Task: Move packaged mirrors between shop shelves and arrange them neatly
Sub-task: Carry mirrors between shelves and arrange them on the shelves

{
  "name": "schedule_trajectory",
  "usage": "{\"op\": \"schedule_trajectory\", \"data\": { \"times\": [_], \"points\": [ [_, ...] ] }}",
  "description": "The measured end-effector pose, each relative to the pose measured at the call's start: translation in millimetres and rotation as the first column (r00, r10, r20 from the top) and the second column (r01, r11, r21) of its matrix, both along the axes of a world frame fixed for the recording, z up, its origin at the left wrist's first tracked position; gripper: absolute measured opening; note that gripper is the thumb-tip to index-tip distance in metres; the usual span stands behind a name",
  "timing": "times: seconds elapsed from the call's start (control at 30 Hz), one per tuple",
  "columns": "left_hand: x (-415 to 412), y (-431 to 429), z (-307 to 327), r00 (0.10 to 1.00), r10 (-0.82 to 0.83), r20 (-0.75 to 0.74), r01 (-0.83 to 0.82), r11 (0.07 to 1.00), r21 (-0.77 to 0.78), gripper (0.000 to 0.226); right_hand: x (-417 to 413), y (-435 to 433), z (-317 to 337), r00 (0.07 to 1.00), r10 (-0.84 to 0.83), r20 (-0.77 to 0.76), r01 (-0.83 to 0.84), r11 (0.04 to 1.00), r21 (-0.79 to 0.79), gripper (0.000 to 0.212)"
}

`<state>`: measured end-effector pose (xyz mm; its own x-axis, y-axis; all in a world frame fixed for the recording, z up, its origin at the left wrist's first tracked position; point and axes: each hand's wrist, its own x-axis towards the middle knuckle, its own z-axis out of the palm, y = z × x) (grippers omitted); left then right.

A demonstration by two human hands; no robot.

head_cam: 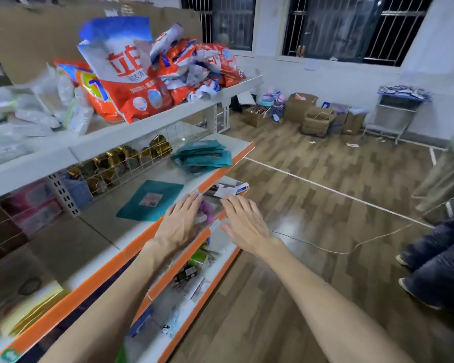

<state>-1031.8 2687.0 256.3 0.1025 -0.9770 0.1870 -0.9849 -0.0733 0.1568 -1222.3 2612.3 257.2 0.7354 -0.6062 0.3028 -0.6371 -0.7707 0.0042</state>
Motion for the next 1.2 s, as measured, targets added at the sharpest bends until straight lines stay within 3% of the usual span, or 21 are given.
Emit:
{"op": "schedule_trajectory", "data": {
  "times": [0.23,0.53,0.9,1.07,1.2],
  "points": [
    [-6,-131,6,0.999,-0.038,-0.026,0.038,0.999,-0.002,0.07,-19,-123,16,0.995,-0.071,-0.077,0.068,0.997,-0.035,0.061],
    [9,-209,-8,0.996,-0.008,-0.084,0.016,0.996,0.089,0.066,-7,-221,-1,0.995,-0.012,-0.1,0.017,0.999,0.05,0.063],
    [16,-296,-30,0.969,0.248,-0.009,-0.245,0.96,0.137,0.073,39,-356,-31,0.958,0.273,-0.087,-0.266,0.961,0.079,0.066],
    [17,-317,-28,0.909,0.417,0.001,-0.411,0.898,0.158,0.071,69,-410,-34,0.929,0.368,-0.047,-0.363,0.928,0.087,0.064],
    [18,-308,-36,0.855,0.519,0.002,-0.513,0.843,0.163,0.073,102,-412,-47,0.85,0.523,-0.059,-0.512,0.848,0.139,0.064]
  ]
}}
